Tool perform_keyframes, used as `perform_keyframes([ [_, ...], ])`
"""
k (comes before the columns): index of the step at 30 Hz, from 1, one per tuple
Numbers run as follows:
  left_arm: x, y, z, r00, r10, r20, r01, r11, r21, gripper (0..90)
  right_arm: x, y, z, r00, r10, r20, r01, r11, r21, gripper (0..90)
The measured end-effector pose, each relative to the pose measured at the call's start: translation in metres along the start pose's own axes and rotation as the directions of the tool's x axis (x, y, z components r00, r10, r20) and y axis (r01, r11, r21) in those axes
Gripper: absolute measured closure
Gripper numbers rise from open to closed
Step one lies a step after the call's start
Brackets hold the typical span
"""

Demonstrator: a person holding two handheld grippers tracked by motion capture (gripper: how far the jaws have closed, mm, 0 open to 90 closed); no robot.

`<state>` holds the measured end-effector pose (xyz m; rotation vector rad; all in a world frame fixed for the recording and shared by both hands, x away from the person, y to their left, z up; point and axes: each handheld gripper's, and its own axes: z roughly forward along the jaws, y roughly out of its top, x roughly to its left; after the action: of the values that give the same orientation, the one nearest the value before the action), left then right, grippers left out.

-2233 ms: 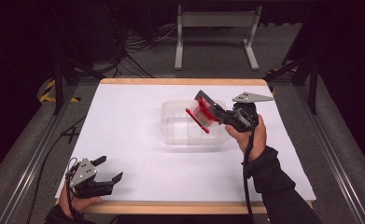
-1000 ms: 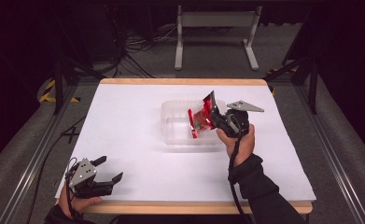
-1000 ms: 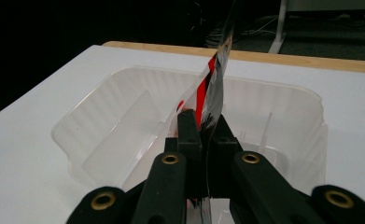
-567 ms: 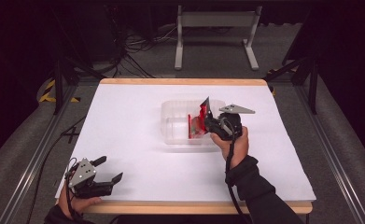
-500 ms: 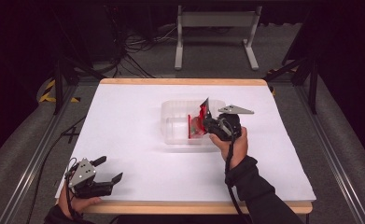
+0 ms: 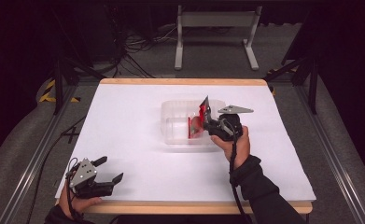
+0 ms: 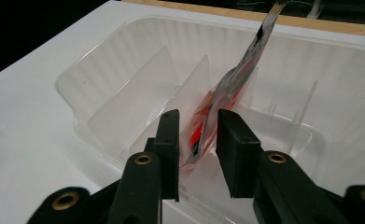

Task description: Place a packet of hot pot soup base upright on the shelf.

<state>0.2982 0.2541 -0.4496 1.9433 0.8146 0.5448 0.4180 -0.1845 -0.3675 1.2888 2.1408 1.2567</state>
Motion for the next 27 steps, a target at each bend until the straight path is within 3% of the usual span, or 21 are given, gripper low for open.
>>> perform_keyframes([
  [8,0.000,0.000,0.001,1.0000,0.002,-0.005,-0.002,1.0000,0.004,15.8,-0.002,0.000,-0.005,0.9994,-0.030,-0.015,0.029,1.000,-0.001,67.0],
  [14,0.000,0.000,0.000,0.9999,-0.006,-0.015,0.006,1.0000,0.002,16.7,0.000,0.002,-0.009,0.9962,-0.084,-0.023,0.084,0.996,0.003,68.0],
  [17,0.000,0.000,0.001,0.9998,0.003,-0.020,-0.003,1.0000,0.008,16.9,0.001,0.003,-0.011,0.9904,-0.136,-0.022,0.136,0.991,-0.001,68.0],
  [27,0.000,-0.001,0.001,0.9998,0.005,-0.019,-0.005,0.9999,0.011,17.1,0.004,0.007,-0.018,0.9707,-0.239,-0.019,0.240,0.971,0.007,68.2],
])
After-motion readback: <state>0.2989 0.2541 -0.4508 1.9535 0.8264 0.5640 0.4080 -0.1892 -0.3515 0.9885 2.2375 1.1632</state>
